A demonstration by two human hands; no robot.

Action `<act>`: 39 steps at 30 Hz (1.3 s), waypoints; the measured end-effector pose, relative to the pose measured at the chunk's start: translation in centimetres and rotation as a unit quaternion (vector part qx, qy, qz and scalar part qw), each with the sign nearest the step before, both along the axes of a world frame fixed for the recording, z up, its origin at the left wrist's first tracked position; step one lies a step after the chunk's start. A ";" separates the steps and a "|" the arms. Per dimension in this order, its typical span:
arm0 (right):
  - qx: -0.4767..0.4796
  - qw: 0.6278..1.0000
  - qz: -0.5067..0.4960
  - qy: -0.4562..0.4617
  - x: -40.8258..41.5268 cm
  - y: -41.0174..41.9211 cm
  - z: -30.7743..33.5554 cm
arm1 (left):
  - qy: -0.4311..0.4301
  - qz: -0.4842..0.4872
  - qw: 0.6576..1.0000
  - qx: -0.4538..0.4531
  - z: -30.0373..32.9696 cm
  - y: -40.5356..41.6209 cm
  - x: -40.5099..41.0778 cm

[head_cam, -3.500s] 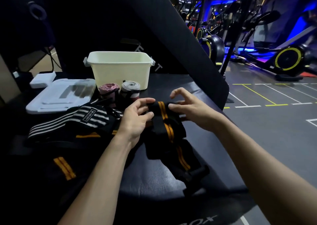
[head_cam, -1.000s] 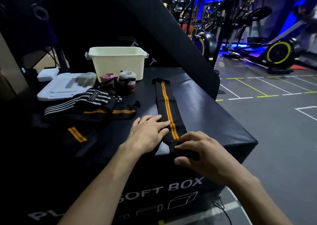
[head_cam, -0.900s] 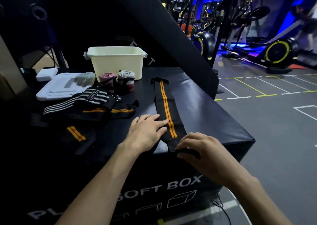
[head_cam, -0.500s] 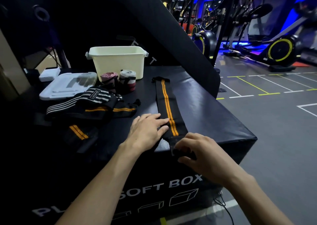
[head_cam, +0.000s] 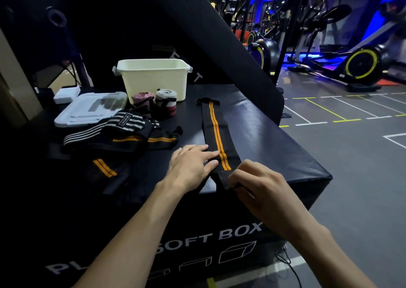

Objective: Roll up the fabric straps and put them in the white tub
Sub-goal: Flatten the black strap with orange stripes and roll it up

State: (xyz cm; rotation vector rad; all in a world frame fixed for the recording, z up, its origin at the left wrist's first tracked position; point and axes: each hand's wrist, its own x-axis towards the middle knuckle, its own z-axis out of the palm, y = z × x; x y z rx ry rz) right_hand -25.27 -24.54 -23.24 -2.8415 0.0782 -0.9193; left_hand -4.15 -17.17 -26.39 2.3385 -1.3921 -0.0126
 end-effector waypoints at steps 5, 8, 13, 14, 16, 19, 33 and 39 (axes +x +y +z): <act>0.018 0.997 0.016 0.072 0.2 -0.1 0.0 | -0.014 0.005 1.000 -0.021 -0.2 0.1 -0.1; 0.045 0.989 0.013 0.142 0.1 -0.3 -0.1 | -0.037 -0.012 0.998 -0.051 0.3 0.9 -0.4; 0.043 0.996 -0.002 0.078 0.9 0.1 0.6 | -0.073 0.009 0.988 -0.138 2.7 4.4 1.1; 0.040 0.997 -0.010 0.059 1.2 0.2 0.7 | -0.091 0.038 0.984 -0.151 3.3 5.3 1.9; 0.044 0.998 -0.021 0.026 1.8 0.4 0.9 | -0.118 0.108 0.975 -0.152 4.3 7.5 3.8; 0.056 0.998 -0.023 -0.014 2.5 0.8 1.3 | -0.110 0.207 0.968 -0.093 4.6 10.4 6.0; 0.170 0.985 0.027 -0.025 6.0 1.3 0.5 | -0.088 0.167 0.937 -0.293 4.3 13.1 8.6; 0.184 0.982 0.049 -0.013 6.8 2.4 1.3 | -0.011 0.115 0.947 -0.299 5.1 13.3 6.2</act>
